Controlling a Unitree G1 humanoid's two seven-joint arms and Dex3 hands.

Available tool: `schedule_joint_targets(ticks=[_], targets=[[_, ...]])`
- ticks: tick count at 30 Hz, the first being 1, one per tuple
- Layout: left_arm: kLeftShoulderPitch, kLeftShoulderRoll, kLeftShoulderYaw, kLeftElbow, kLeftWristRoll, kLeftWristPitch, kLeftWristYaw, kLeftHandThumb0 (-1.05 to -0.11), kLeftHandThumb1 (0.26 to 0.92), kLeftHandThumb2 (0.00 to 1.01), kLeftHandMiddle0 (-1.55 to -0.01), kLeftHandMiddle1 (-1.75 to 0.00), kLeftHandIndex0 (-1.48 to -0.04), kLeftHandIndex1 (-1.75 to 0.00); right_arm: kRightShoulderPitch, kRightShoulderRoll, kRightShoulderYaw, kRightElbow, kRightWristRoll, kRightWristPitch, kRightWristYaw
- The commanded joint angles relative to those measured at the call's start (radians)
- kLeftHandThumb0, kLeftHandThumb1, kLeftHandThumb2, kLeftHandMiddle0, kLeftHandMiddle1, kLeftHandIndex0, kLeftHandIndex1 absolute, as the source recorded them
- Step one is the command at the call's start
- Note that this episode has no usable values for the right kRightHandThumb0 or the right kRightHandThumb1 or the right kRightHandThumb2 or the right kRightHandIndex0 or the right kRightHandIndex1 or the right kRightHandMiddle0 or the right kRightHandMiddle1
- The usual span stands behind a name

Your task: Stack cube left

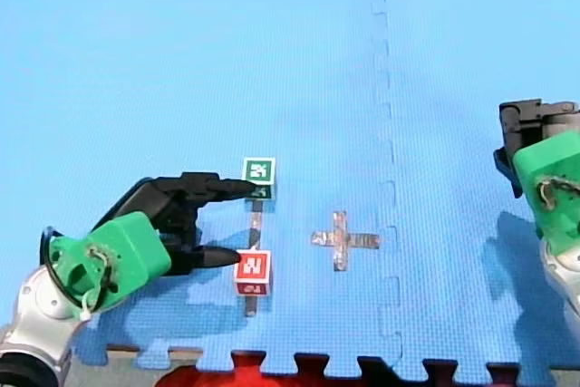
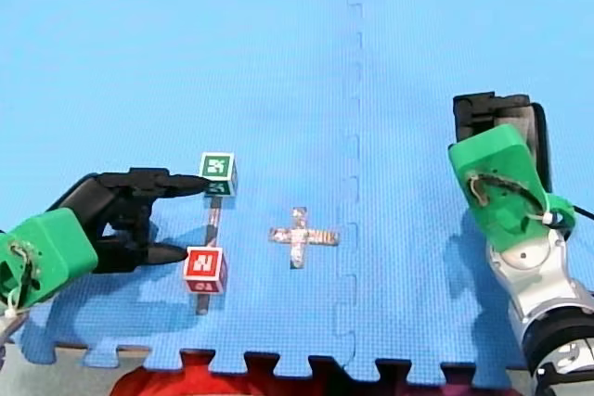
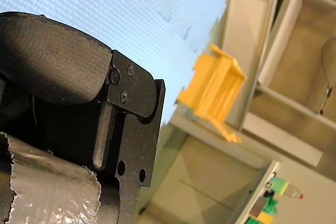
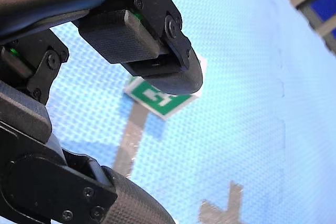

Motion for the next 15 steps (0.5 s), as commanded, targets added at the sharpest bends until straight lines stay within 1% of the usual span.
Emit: schedule_joint_targets(ticks=[1, 4, 6, 10, 12, 15], targets=[[-0.003, 0.017, -0.021, -0.012, 0.02, 0.008, -0.006, -0.809, 0.68, 0.0, -0.86, -1.75, -0.7, 0.0, -0.001, -0.001, -0.002, -0.004, 0.004, -0.004, -0.002], [-0.012, 0.049, -0.076, -0.043, 0.092, 0.027, 0.01, -0.811, 0.677, 0.0, -0.86, -1.75, -0.7, 0.0, 0.0, 0.0, -0.003, -0.006, 0.004, -0.006, -0.002], [-0.016, 0.068, -0.104, -0.089, 0.13, 0.062, 0.009, -0.813, 0.677, 0.0, -0.85, -1.75, -0.7, 0.0, 0.001, 0.001, -0.003, -0.007, 0.005, -0.007, -0.003], [-0.017, 0.095, -0.152, -0.172, 0.189, 0.135, 0.008, -0.818, 0.679, 0.0, -0.85, -1.75, -0.7, 0.0, 0.002, 0.002, -0.004, -0.008, 0.006, -0.009, -0.002], [-0.014, 0.109, -0.173, -0.205, 0.215, 0.154, 0.01, -0.821, 0.683, 0.0, -0.85, -1.75, -0.7, 0.0, 0.003, 0.003, -0.003, -0.008, 0.006, -0.009, -0.003], [-0.002, 0.12, -0.186, -0.244, 0.224, 0.174, 0.008, -0.831, 0.694, 0.01, -0.84, -1.75, -0.69, 0.0, 0.004, 0.005, -0.003, -0.01, 0.005, -0.009, -0.004]])
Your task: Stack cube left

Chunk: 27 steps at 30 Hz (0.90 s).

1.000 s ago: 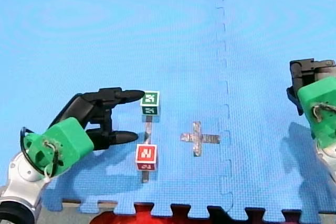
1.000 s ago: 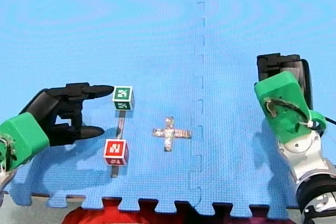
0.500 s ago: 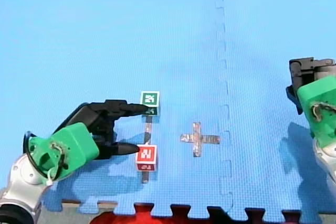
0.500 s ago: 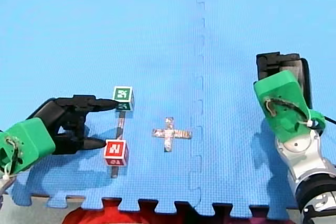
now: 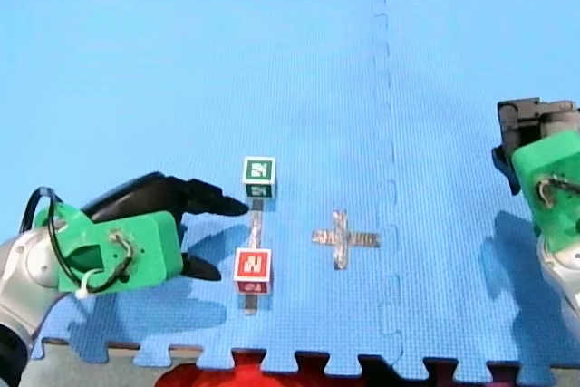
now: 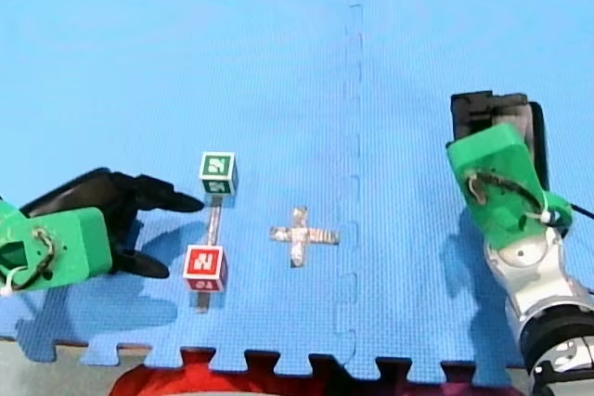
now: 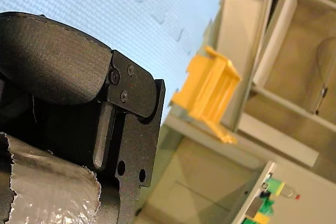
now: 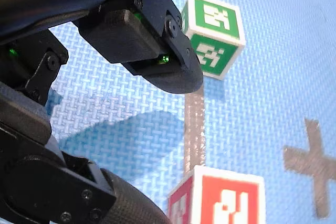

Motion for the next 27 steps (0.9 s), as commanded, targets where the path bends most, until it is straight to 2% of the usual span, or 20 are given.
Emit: schedule_joint_targets(ticks=[1, 8, 17, 23, 25, 27], targets=[[0.011, 0.013, -0.01, -0.029, 0.002, 0.017, -0.007, -0.836, 0.7, 0.01, -0.84, -1.75, -0.69, 0.0, 0.003, -0.001, -0.002, -0.003, 0.003, -0.004, -0.003], [0.034, 0.026, -0.022, -0.111, -0.015, 0.075, -0.054, -0.867, 0.722, 0.01, -0.8, -1.75, -0.65, 0.0, 0.004, -0.001, 0.0, -0.002, 0.001, 0.0, -0.007], [0.097, 0.044, -0.023, -0.298, -0.035, 0.172, -0.113, -0.868, 0.723, 0.01, -0.79, -1.75, -0.64, 0.0, 0.003, 0.001, 0.0, 0.001, 0.001, 0.005, -0.009], [0.132, 0.047, -0.021, -0.364, -0.054, 0.203, -0.125, -0.882, 0.724, 0.01, -0.76, -1.75, -0.64, 0.0, 0.005, 0.001, -0.002, 0.004, 0.004, 0.01, -0.007], [0.137, 0.049, -0.021, -0.376, -0.064, 0.208, -0.136, -0.901, 0.731, 0.01, -0.75, -1.75, -0.63, 0.0, 0.005, 0.0, -0.003, 0.005, 0.004, 0.012, -0.006], [0.146, 0.051, -0.02, -0.398, -0.073, 0.218, -0.149, -0.961, 0.758, 0.02, -0.74, -1.75, -0.61, 0.0, 0.004, -0.002, -0.003, 0.007, 0.003, 0.018, -0.004]])
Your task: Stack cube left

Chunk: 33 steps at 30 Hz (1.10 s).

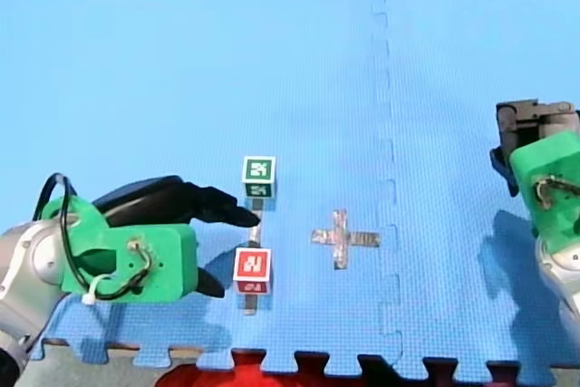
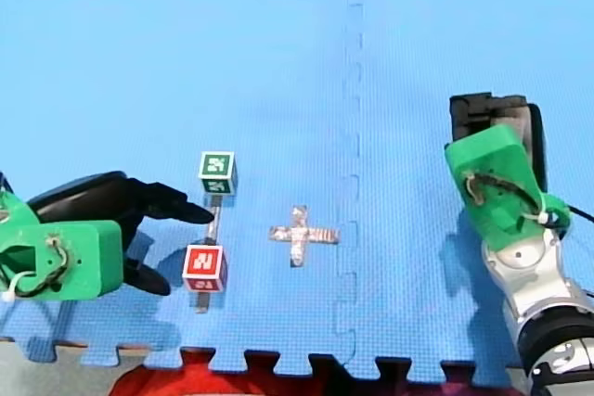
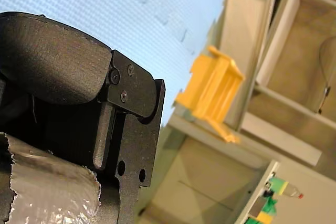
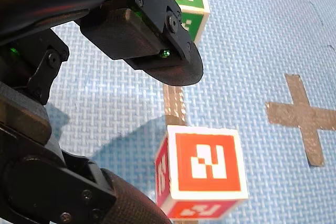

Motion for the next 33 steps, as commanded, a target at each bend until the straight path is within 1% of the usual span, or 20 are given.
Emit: schedule_joint_targets(ticks=[1, 4, 7, 11, 14, 16, 20, 23, 24, 25, 27, 29, 33], targets=[[0.014, 0.007, 0.004, -0.03, -0.014, 0.013, -0.012, -1.003, 0.779, 0.02, -0.73, -1.75, -0.6, 0.0, 0.0, -0.006, -0.002, 0.004, 0.002, 0.01, -0.001], [0.031, 0.001, 0.009, -0.054, -0.032, 0.019, -0.014, -1.043, 0.815, 0.03, -0.73, -1.75, -0.57, 0.0, 0.0, -0.008, 0.003, 0.005, -0.005, 0.017, -0.011], [0.043, -0.005, 0.01, -0.063, -0.037, 0.019, -0.003, -1.048, 0.819, 0.03, -0.72, -1.75, -0.57, 0.0, -0.001, -0.009, 0.008, 0.007, -0.012, 0.02, -0.021], [0.053, -0.013, 0.013, -0.074, -0.033, 0.016, 0.027, -1.048, 0.821, 0.02, -0.72, -1.75, -0.57, -0.01, -0.002, -0.01, 0.009, 0.007, -0.014, 0.021, -0.024], [0.076, -0.045, 0.023, -0.104, -0.023, 0.044, 0.095, -1.048, 0.821, 0.02, -0.72, -1.75, -0.61, -0.02, -0.002, -0.01, 0.01, 0.007, -0.017, 0.021, -0.029], [0.086, -0.059, 0.025, -0.122, -0.02, 0.064, 0.121, -1.048, 0.817, 0.01, -0.73, -1.75, -0.63, -0.03, -0.002, -0.009, 0.009, 0.007, -0.016, 0.02, -0.028], [0.096, -0.069, 0.021, -0.132, -0.015, 0.075, 0.145, -1.048, 0.774, 0.0, -0.76, -1.75, -0.65, -0.03, -0.001, -0.009, 0.005, 0.007, -0.012, 0.014, -0.025], [0.098, -0.086, 0.013, -0.117, 0.006, 0.068, 0.188, -1.011, 0.723, 0.0, -0.78, -1.75, -0.67, -0.03, -0.001, -0.01, 0.005, 0.006, -0.013, 0.011, -0.026], [0.099, -0.097, 0.007, -0.111, 0.03, 0.069, 0.225, -0.992, 0.71, 0.0, -0.78, -1.75, -0.68, -0.03, 0.0, -0.01, 0.005, 0.005, -0.014, 0.011, -0.027], [0.101, -0.106, 0.002, -0.105, 0.05, 0.071, 0.258, -0.953, 0.698, 0.0, -0.79, -1.75, -0.72, -0.04, 0.0, -0.01, 0.005, 0.005, -0.015, 0.01, -0.028], [0.105, -0.124, -0.015, -0.098, 0.108, 0.083, 0.341, -0.916, 0.695, 0.0, -0.79, -1.75, -0.76, -0.05, 0.0, -0.01, 0.005, 0.004, -0.015, 0.01, -0.03], [0.11, -0.14, -0.031, -0.088, 0.156, 0.089, 0.412, -0.875, 0.706, 0.01, -0.78, -1.75, -0.78, -0.06, 0.0, -0.011, 0.005, 0.004, -0.015, 0.008, -0.03], [0.108, -0.139, -0.055, -0.08, 0.225, 0.094, 0.493, -0.835, 0.714, 0.01, -0.77, -1.75, -0.8, -0.05, 0.001, -0.011, 0.003, 0.001, -0.014, 0.004, -0.03]])
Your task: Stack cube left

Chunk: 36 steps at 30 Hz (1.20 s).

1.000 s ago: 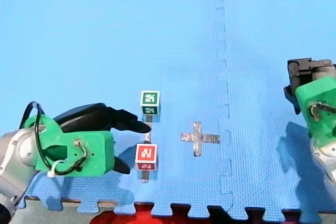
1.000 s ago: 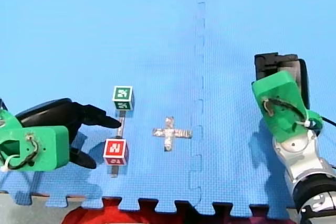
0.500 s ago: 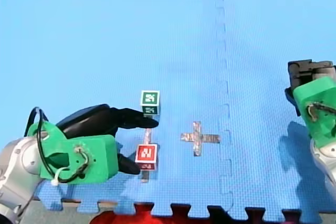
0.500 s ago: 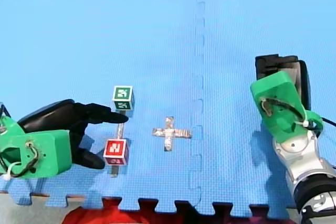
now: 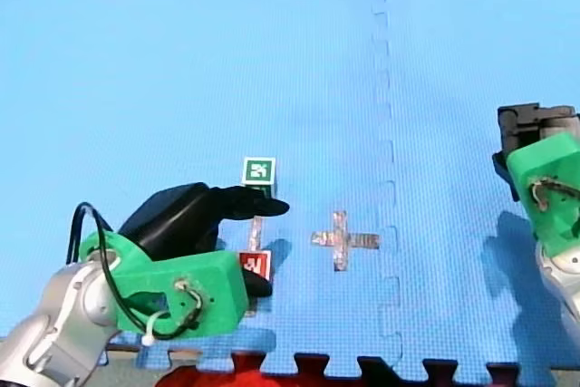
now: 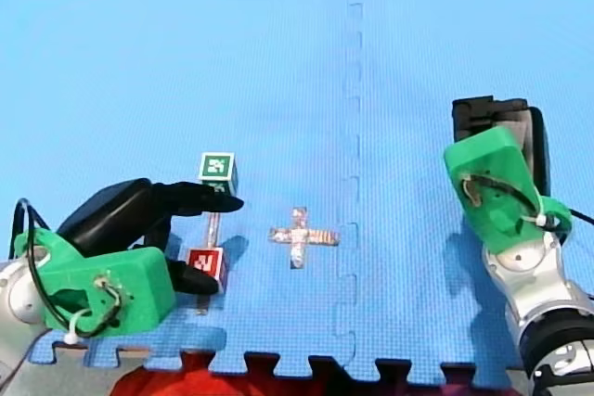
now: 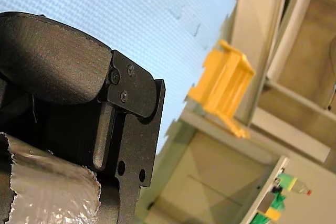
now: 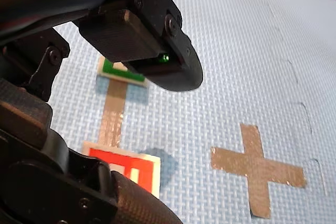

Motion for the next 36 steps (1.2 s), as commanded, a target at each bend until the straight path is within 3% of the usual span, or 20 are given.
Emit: schedule_joint_targets(ticks=[1, 6, 19, 28, 33, 36], targets=[[0.002, 0.004, -0.019, 0.01, 0.042, 0.014, 0.043, -0.809, 0.711, 0.0, -0.77, -1.75, -0.81, -0.05, 0.001, -0.006, -0.004, -0.004, 0.006, -0.011, -0.004], [-0.003, 0.019, -0.05, -0.013, 0.107, 0.054, 0.063, -0.773, 0.71, 0.0, -0.77, -1.75, -0.81, -0.04, 0.003, -0.008, -0.002, -0.005, 0.003, -0.021, -0.01], [-0.026, 0.069, -0.11, -0.085, 0.187, 0.13, -0.033, -0.752, 0.703, 0.0, -0.77, -1.75, -0.77, -0.01, 0.005, -0.009, -0.004, -0.009, 0.005, -0.033, -0.011], [-0.009, 0.112, -0.116, -0.225, 0.205, 0.211, -0.171, -0.775, 0.701, 0.0, -0.81, -1.75, -0.77, 0.0, 0.007, -0.01, -0.004, -0.011, 0.004, -0.038, -0.011], [0.007, 0.144, -0.113, -0.304, 0.187, 0.254, -0.297, -0.884, 0.727, 0.01, -0.75, -1.75, -0.68, 0.0, 0.009, -0.01, -0.003, -0.01, 0.003, -0.038, -0.013], [0.009, 0.148, -0.117, -0.337, 0.207, 0.287, -0.325, -0.938, 0.746, 0.01, -0.74, -1.75, -0.7, -0.01, 0.008, -0.01, -0.003, -0.011, 0.004, -0.037, -0.012]])
